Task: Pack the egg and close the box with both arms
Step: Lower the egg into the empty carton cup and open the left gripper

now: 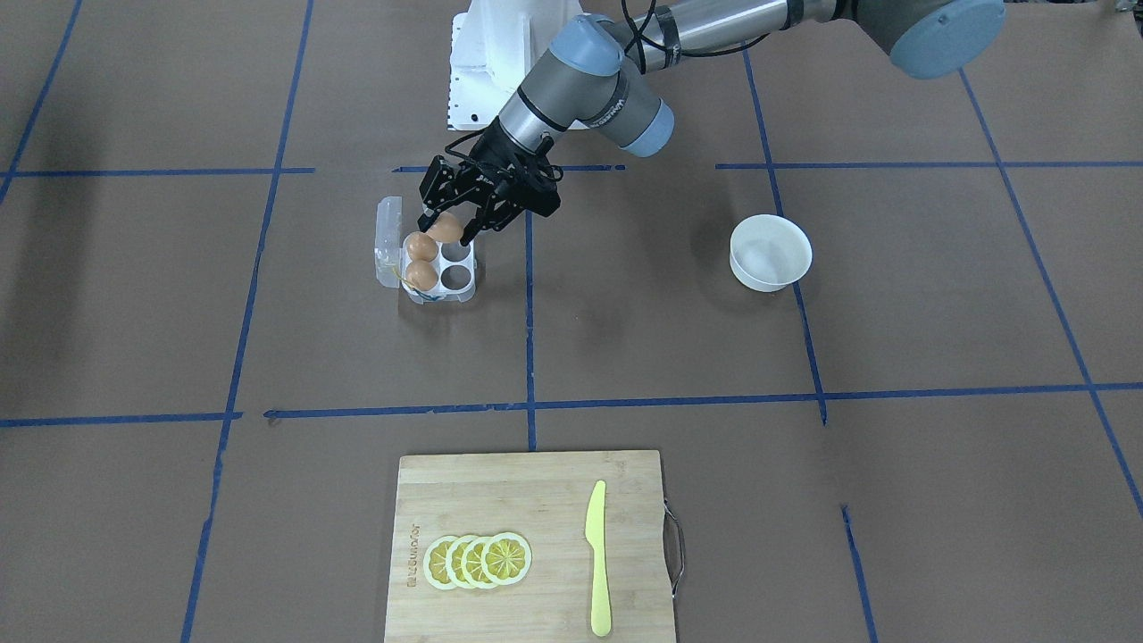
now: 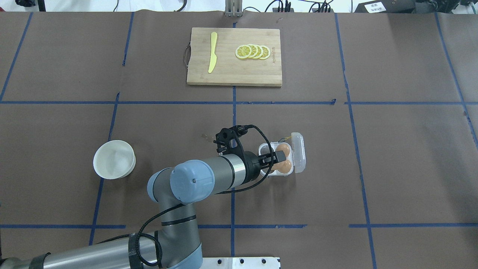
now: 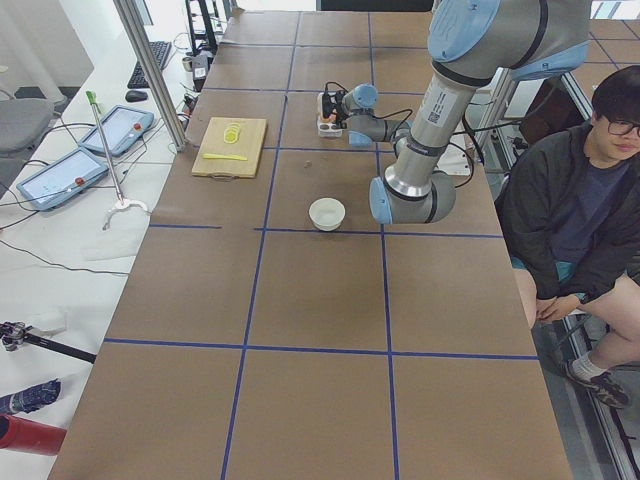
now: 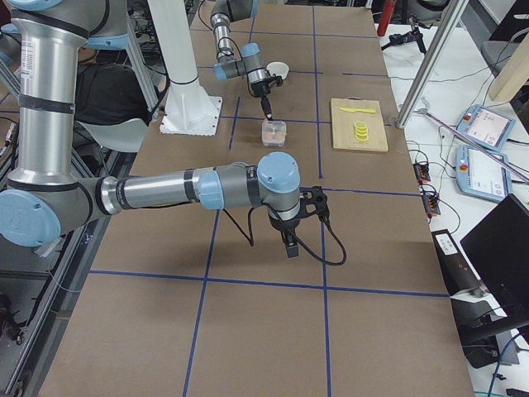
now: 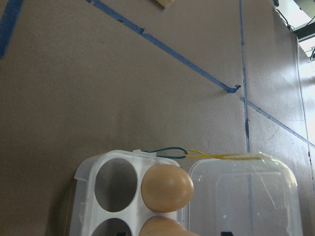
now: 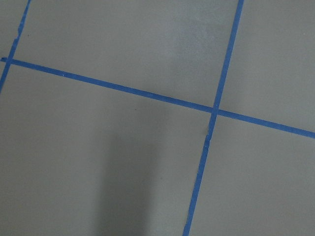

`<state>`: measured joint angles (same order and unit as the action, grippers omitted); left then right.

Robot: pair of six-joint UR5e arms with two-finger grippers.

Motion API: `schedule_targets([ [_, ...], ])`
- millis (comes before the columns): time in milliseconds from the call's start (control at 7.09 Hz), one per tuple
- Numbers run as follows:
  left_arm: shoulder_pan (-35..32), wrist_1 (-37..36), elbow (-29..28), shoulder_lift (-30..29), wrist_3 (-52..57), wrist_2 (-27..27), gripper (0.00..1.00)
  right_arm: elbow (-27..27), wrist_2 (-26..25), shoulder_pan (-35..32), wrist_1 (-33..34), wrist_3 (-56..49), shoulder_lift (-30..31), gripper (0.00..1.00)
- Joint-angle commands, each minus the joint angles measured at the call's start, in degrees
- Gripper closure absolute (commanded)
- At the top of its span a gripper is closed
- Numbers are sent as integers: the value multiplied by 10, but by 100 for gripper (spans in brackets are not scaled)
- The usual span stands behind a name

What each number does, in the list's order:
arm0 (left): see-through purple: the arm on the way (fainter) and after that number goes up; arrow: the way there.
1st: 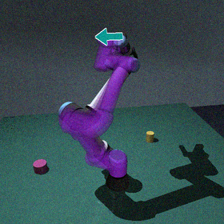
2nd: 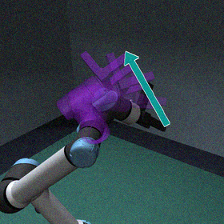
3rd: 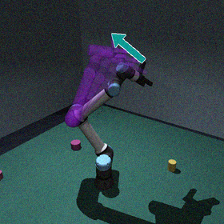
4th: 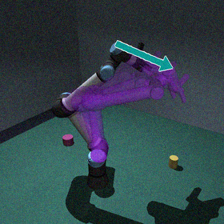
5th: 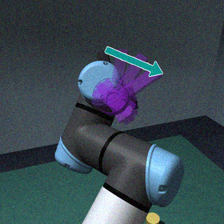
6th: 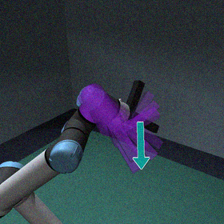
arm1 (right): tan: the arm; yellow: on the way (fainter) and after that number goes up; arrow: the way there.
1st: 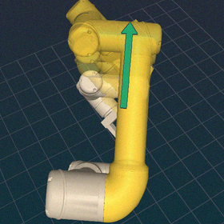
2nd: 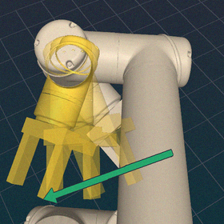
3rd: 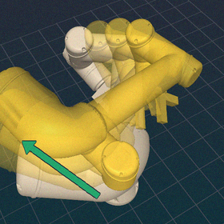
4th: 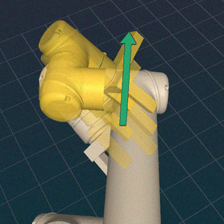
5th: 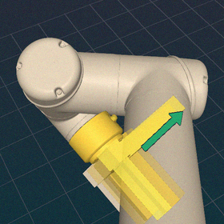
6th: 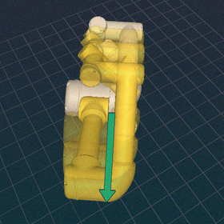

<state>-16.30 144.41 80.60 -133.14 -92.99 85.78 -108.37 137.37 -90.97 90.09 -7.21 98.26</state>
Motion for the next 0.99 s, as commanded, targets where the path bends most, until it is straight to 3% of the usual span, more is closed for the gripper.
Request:
schedule_targets([
  [0, -1, 0, 0, 0, 3, 0, 42, 0, 0, -1, 0, 0, 0, 0],
  [847, -7, -3, 0, 0, 5, 0, 34, 0, 0, -2, 0, -1, 0, 0],
])
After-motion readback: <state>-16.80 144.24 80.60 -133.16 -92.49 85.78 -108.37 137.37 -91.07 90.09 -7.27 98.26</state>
